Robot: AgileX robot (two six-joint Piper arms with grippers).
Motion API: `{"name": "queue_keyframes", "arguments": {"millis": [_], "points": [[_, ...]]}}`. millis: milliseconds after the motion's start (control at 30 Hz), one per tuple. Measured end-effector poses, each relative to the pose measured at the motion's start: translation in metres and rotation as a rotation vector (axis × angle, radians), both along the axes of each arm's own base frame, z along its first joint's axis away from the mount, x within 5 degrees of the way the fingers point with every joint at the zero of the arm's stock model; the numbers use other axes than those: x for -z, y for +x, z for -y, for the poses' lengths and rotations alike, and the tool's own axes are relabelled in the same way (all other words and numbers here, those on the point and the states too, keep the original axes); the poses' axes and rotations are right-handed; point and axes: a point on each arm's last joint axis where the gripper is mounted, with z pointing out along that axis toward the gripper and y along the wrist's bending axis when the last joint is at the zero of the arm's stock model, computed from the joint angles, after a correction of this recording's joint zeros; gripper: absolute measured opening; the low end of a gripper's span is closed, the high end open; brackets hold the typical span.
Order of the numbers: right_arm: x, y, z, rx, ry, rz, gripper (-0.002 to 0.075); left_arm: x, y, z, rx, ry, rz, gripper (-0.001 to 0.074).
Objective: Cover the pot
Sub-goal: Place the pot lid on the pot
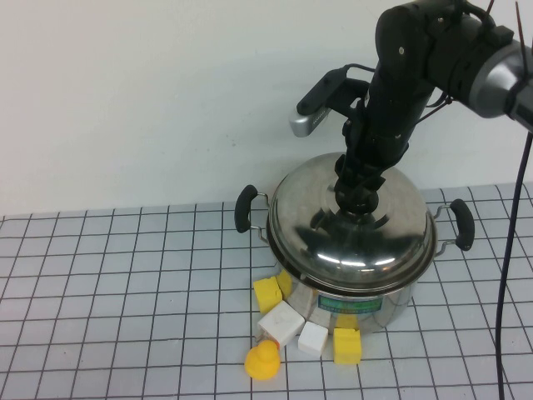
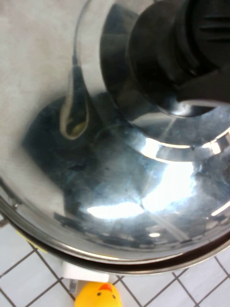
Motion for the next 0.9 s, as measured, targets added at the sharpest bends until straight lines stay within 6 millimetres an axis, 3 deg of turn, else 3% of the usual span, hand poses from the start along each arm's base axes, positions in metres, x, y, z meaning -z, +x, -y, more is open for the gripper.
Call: {"name": "queue_keyframes", "arguments": {"millis": [467, 900], "points": [[0.0000, 0.0000, 0.0000, 0.023, 0.005, -0.003, 0.0359, 0.0000, 0.0000, 0.0000, 0.000, 0.000, 0.000, -0.0003], [0.0000, 0.0000, 0.0000, 0.025, 0.006, -0.004, 0.0482, 0.0000, 0.0000, 0.0000, 0.000, 0.000, 0.000, -0.0003]]}}
